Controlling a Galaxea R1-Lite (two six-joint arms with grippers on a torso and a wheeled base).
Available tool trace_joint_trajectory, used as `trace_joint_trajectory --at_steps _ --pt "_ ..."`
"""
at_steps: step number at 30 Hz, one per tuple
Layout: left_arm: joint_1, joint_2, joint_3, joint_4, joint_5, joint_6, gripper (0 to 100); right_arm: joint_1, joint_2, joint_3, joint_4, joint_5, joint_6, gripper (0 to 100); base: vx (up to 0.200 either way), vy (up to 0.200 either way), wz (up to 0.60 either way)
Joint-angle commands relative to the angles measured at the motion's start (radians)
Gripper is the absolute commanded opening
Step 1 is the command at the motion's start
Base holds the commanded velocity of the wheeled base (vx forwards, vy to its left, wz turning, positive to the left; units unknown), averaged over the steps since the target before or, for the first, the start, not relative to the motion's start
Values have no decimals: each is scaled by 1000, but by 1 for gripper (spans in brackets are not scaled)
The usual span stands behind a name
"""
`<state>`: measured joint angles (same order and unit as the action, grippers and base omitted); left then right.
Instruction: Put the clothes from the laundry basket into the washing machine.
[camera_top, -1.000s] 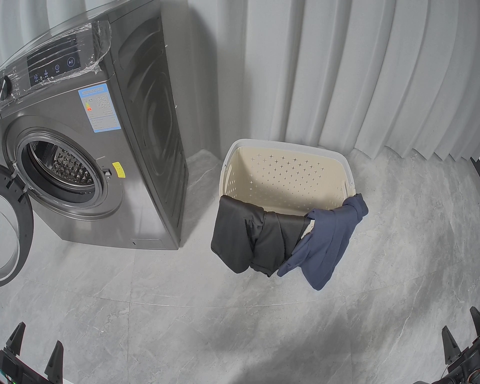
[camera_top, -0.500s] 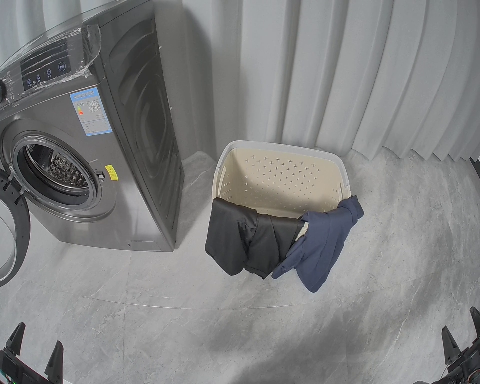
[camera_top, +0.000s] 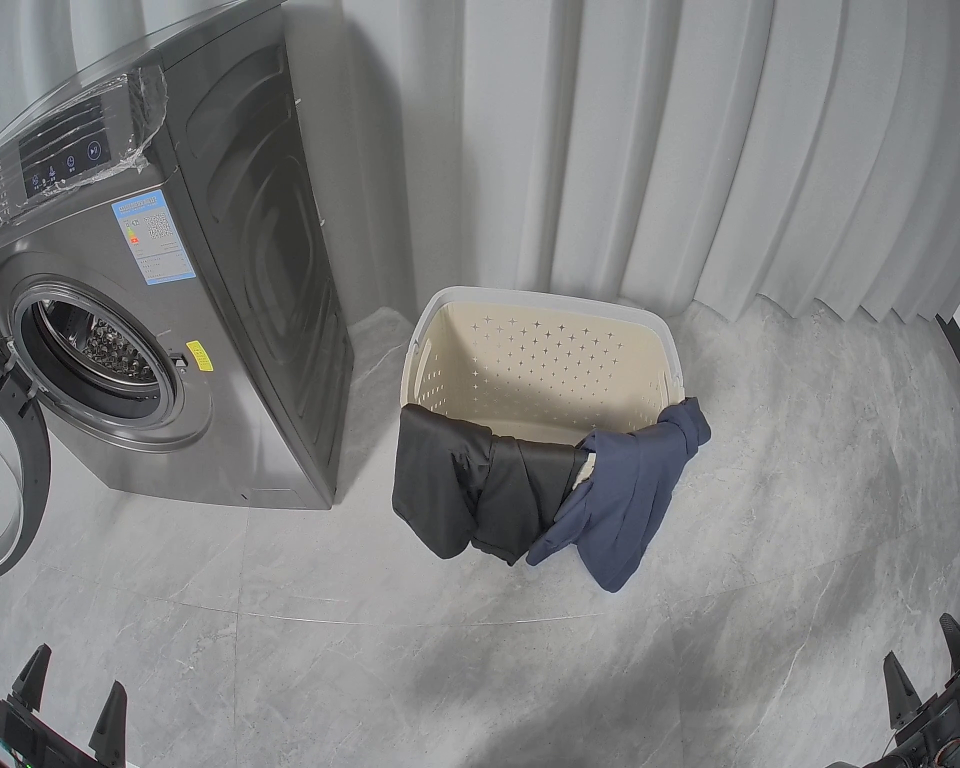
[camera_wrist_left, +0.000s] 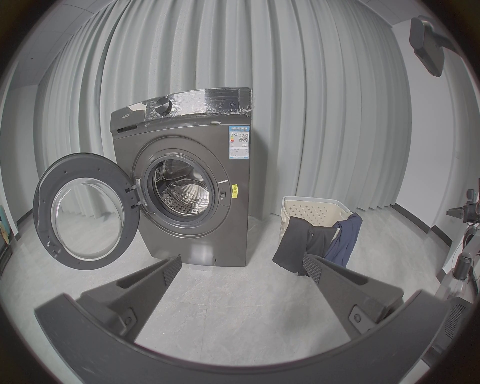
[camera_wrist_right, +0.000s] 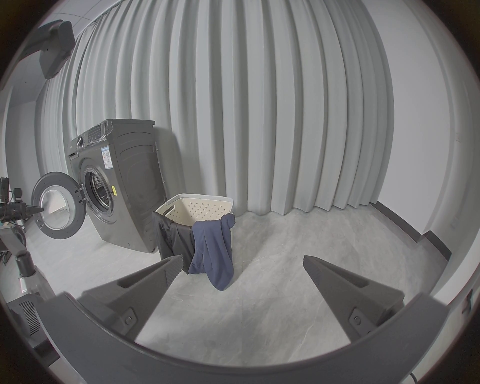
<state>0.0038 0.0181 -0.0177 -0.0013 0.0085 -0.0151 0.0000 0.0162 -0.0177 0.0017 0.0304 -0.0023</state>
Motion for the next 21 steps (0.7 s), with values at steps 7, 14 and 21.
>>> trace_joint_trajectory --at_steps 7,14,21 --pt "1 -13 18 0 1 0 100 0 -9 18 0 0 -1 100 0 0 0" --pt "1 -13 18 0 1 0 100 0 -9 18 0 0 -1 100 0 -171 0" --pt "1 -13 18 0 -1 3 100 0 -9 18 0 0 -1 100 0 -86 0"
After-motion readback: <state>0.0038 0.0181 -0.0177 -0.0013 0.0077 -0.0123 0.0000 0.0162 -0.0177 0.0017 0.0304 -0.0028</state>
